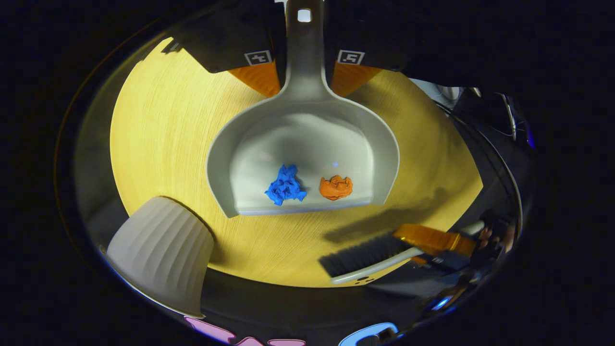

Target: Pick up the small broom and dustpan from the desktop, sweep the trash into the dustpan with the broom, and then empty the trash into the garbage bin.

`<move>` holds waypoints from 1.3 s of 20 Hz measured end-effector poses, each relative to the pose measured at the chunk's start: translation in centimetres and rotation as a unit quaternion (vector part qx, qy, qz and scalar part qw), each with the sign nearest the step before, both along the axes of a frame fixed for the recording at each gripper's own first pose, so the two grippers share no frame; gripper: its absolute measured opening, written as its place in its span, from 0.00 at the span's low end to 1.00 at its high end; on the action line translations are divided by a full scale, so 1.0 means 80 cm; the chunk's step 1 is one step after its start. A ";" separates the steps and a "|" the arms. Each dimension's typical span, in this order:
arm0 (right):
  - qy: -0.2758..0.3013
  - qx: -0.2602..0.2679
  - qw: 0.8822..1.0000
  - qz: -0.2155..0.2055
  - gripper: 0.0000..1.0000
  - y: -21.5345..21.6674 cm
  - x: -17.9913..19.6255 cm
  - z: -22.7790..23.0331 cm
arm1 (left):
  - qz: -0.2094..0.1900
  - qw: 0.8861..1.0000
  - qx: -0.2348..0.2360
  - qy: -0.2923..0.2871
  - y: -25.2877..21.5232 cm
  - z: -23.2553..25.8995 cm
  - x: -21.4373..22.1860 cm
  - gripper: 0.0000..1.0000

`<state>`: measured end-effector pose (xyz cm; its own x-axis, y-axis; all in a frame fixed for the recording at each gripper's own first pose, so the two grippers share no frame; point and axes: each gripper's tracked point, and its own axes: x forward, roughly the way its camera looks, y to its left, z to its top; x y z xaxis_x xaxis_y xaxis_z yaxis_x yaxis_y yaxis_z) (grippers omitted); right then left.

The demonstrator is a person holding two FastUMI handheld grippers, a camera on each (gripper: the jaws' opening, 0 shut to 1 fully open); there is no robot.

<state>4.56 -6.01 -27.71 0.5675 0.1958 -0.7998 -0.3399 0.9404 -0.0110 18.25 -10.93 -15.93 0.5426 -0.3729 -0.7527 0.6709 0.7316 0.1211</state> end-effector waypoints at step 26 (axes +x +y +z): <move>-0.083 0.067 0.984 -0.143 0.34 -0.072 0.026 0.163 | 0.152 0.986 -0.059 -0.019 0.150 -0.082 -0.141 0.29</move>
<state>6.66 -11.79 -14.69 0.7352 0.1056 -0.6696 -0.0646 0.9942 0.0859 6.95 1.06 -22.48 0.6702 -0.2723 -0.6904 0.4149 0.9088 0.0444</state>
